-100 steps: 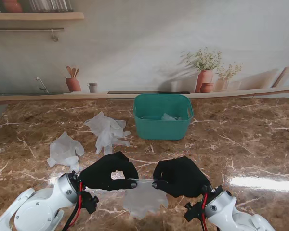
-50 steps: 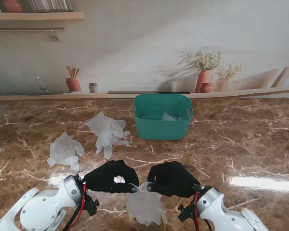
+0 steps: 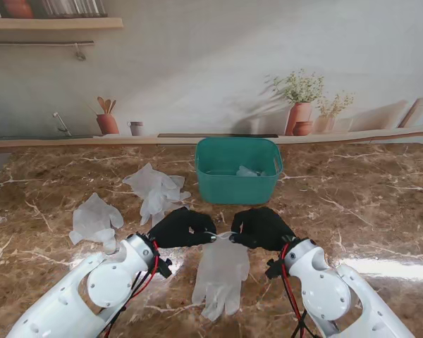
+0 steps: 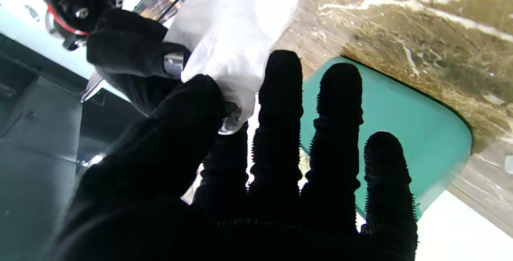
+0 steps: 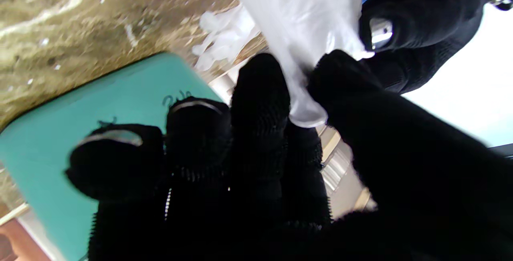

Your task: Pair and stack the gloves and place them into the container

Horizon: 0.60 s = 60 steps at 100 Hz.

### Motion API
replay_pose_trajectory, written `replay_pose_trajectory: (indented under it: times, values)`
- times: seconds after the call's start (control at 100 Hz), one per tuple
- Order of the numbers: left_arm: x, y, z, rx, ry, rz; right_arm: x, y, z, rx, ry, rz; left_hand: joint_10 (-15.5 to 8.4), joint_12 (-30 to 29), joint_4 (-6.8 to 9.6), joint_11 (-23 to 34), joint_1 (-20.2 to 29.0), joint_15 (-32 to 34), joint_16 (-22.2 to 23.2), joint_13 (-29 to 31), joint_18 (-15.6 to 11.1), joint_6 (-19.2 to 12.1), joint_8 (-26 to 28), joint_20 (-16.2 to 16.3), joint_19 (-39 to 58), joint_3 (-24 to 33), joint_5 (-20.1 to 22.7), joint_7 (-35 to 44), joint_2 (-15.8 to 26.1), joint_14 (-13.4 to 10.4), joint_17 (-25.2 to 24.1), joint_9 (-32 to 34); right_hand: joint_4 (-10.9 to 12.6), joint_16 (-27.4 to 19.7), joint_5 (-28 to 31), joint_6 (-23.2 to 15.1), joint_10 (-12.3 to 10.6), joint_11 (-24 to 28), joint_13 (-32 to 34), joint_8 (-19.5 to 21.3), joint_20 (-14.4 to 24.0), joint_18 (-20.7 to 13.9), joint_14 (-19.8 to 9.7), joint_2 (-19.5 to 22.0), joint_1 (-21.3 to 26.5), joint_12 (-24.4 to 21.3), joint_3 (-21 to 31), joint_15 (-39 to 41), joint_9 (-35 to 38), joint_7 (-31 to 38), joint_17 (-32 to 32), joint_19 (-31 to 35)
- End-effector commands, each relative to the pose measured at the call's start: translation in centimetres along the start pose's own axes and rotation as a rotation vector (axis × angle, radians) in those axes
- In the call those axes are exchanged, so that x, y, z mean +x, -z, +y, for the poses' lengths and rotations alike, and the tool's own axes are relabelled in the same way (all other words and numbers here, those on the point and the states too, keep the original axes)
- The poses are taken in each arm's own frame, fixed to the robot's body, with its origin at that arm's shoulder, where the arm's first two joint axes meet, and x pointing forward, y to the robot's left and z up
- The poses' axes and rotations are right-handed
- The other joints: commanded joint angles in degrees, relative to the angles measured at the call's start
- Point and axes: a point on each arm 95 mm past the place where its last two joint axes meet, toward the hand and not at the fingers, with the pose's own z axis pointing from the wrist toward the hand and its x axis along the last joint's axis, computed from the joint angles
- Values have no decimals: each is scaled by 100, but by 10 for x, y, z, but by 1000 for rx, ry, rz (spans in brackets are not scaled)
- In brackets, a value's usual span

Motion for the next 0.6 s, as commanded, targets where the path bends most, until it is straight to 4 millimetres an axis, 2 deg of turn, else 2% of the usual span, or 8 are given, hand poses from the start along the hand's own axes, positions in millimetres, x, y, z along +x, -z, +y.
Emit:
replay_pose_trajectory:
  times: [0.0, 0.23, 0.59]
  values:
    - [3, -13, -1, 4, 13, -4, -11, -4, 1, -3, 8, -38, 44, 26, -100, 95, 109, 160, 70, 71, -31, -104, 98, 46, 161, 133, 20, 153, 73, 29, -102, 194, -123, -38, 8, -225, -8, 80, 245, 98, -20, -74, -126, -33, 54, -40, 153, 72, 285, 121, 66, 317]
    - [-14, -37, 11, -25, -68, -74, -36, -23, -5, -20, 60, -124, 42, 54, -103, 140, 100, 226, 98, 67, -38, -111, 61, 53, 221, 152, 23, 162, 64, 68, -85, 189, -133, -11, 21, -242, -8, 89, 244, 58, 22, -73, -119, -13, 34, -9, 122, 101, 288, 55, 44, 372]
    - [-41, -56, 25, -30, -203, -173, -60, -43, -18, -30, 156, -178, -3, 84, -117, 187, 56, 325, 115, 36, -61, -151, 6, 45, 328, 214, 2, 185, 49, 115, -15, 178, -118, 4, 34, -365, -52, 113, 244, -146, 37, -78, -122, 30, 26, 24, 43, 116, 288, 13, 45, 417]
